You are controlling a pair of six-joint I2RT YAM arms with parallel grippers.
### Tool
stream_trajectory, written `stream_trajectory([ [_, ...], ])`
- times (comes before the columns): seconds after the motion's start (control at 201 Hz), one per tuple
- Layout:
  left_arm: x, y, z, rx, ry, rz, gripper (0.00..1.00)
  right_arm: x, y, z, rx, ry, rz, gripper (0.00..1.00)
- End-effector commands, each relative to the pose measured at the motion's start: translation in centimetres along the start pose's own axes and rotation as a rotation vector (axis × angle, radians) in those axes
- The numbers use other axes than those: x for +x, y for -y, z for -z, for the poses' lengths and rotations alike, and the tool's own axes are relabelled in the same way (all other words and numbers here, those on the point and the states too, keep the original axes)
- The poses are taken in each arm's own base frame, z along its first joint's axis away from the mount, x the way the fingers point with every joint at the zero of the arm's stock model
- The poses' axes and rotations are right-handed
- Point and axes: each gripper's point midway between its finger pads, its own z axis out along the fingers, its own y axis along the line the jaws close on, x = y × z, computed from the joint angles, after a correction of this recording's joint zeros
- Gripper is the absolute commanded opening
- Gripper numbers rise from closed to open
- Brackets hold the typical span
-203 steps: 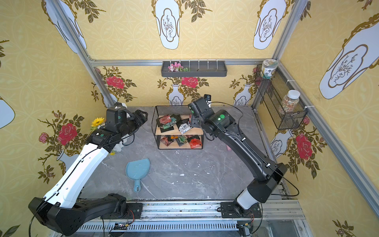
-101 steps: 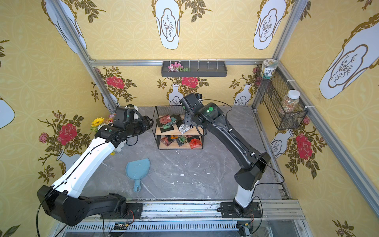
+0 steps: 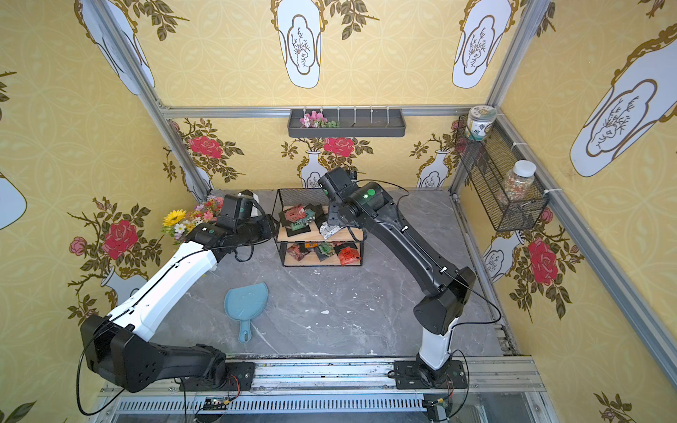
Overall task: Remove the tea bags from the shelf
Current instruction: Pick up the tea bag from the shelf.
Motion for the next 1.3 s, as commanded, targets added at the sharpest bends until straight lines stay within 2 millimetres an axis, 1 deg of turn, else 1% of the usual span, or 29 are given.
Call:
stream_trajectory([
  [0.0, -0.1, -0.5, -0.7, -0.007, 0.039, 0.006, 0.51, -0.1, -0.2, -0.1, -0.011, -0.003, 0.003, 0.63],
  [0.219, 1.2, -0.9, -1.9, 0.013, 0.043, 0.026, 0.49, 0.0, -0.2, -0.5, -0.012, -0.016, 0.004, 0.62],
  [0.378, 1.9, -0.7, -2.8, 0.017, 0.033, 0.009, 0.48, 0.1, -0.2, -1.0, -0.012, -0.025, 0.002, 0.62],
  [0.692, 3.3, -1.6, -4.2, -0.025, 0.023, -0.001, 0.4, 0.2, -0.3, -1.5, -0.018, -0.034, 0.0, 0.62],
  [0.861, 3.9, -1.6, -4.2, -0.027, 0.017, -0.003, 0.36, 0.9, -0.4, -2.4, 0.013, -0.049, 0.031, 0.6],
  [0.976, 4.0, -1.7, -4.2, -0.028, 0.019, -0.003, 0.35, 1.2, -0.6, -3.2, 0.035, -0.068, 0.049, 0.6],
  [1.06, 3.9, -1.6, -4.1, -0.025, 0.02, -0.004, 0.35, 1.3, -0.9, -3.9, 0.053, -0.084, 0.069, 0.62],
  [1.105, 3.9, -1.5, -4.1, -0.023, 0.02, -0.004, 0.35, 1.8, -0.8, -4.7, 0.072, -0.107, 0.078, 0.63],
  [1.115, 3.9, -1.5, -4.2, -0.022, 0.019, -0.004, 0.35, 1.4, -1.0, -4.4, 0.062, -0.096, 0.072, 0.63],
  [1.145, 3.8, -1.5, -4.1, -0.022, 0.021, -0.003, 0.35, 1.4, -1.2, -4.4, 0.061, -0.099, 0.07, 0.63],
  [1.294, 3.6, -1.2, -4.1, -0.018, 0.024, -0.004, 0.34, 2.5, -1.7, -5.2, 0.044, -0.146, -0.003, 0.64],
])
